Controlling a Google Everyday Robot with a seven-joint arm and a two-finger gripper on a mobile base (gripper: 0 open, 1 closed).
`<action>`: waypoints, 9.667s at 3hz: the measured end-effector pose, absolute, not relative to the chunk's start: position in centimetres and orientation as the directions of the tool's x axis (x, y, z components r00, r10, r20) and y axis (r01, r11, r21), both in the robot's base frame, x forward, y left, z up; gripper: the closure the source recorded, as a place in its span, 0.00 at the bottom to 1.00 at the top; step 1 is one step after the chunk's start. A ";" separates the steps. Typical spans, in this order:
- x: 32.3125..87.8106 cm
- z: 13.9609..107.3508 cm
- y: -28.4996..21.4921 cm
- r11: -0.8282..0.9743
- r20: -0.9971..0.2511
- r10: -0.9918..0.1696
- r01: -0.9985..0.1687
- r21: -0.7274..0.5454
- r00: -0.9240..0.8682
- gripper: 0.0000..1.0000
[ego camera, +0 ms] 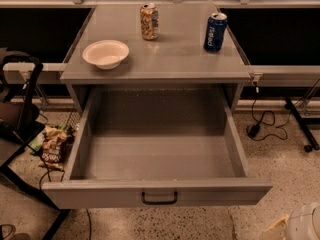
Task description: Close top drawer
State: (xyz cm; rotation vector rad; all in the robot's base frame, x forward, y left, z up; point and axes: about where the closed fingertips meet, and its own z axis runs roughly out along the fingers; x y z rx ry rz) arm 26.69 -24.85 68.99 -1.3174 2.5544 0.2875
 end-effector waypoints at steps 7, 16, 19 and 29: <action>44.4 63.3 -14.3 0.419 -0.650 -0.731 -0.888 -0.188 -0.207 1.00; 60.9 63.1 -6.6 0.332 -0.713 -0.700 -0.902 -0.276 -0.039 1.00; 63.1 62.9 -7.0 0.333 -0.705 -0.709 -0.897 -0.292 -0.034 1.00; 55.8 69.2 -10.2 0.182 -0.532 -0.847 -0.930 -0.319 0.017 0.92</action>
Offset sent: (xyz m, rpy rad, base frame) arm 0.0773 0.0811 -0.0921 0.1478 -0.1763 0.0731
